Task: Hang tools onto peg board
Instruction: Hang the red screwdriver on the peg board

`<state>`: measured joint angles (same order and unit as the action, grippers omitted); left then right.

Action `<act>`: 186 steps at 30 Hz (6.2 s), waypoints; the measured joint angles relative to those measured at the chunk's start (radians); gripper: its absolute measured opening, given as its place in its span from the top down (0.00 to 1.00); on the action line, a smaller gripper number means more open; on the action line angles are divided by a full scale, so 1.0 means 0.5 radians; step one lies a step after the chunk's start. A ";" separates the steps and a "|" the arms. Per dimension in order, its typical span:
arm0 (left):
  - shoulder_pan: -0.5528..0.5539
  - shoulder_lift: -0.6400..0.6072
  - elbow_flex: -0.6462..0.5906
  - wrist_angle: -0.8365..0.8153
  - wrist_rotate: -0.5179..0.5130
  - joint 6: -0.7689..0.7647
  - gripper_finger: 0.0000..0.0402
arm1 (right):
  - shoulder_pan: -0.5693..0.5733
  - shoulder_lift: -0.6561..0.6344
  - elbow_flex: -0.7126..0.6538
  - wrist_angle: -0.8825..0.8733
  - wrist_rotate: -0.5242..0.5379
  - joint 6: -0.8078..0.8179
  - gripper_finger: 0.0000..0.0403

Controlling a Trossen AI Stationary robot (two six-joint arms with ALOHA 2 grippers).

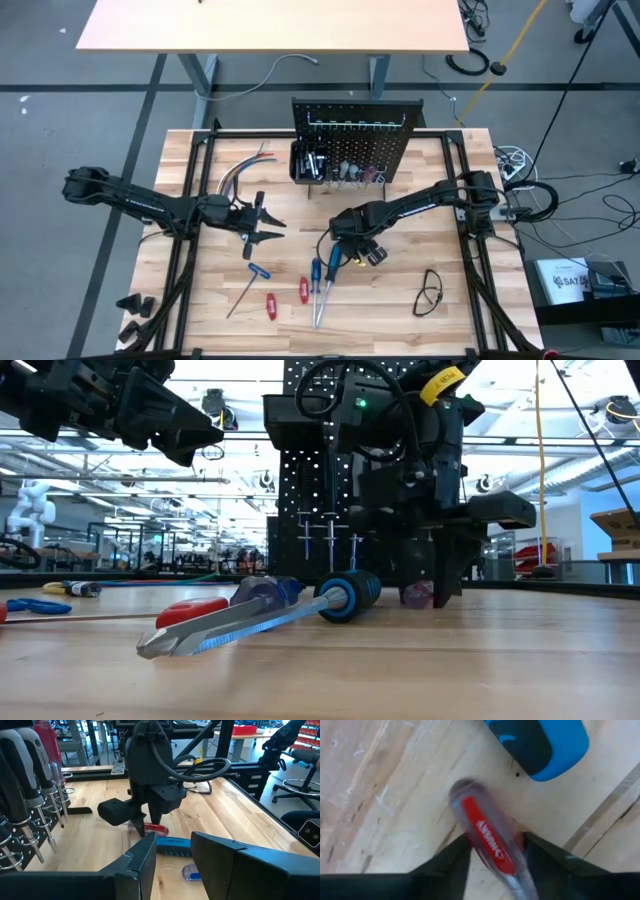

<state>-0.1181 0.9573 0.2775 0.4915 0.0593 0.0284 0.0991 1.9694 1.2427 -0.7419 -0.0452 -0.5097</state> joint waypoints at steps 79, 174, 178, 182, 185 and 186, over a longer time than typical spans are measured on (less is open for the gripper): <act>0.000 0.000 0.000 -0.015 0.002 -0.043 0.68 | -0.133 -1.429 -2.010 3.996 1.661 0.743 0.77; 0.000 0.000 0.001 -0.017 0.056 -0.101 0.68 | 0.085 -1.067 -1.545 3.392 1.924 0.435 1.00; 0.000 -0.001 0.001 -0.015 0.056 -0.100 0.68 | 0.018 -1.070 -1.544 3.398 1.912 0.312 1.00; 0.000 -0.001 0.001 0.002 0.056 -0.101 0.68 | -0.080 -1.070 -1.544 3.392 1.780 0.073 1.00; 0.000 -0.001 0.001 0.000 0.056 -0.102 0.68 | -0.130 -1.071 -1.545 3.407 1.616 -0.019 1.00; 0.000 -0.001 0.001 0.001 0.056 -0.102 0.68 | -0.136 -1.081 -1.545 3.408 1.574 -0.036 1.00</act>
<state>-0.1181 0.9569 0.2779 0.4919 0.0872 -0.0227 0.0311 1.4290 0.4701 0.9620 0.7418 -0.5279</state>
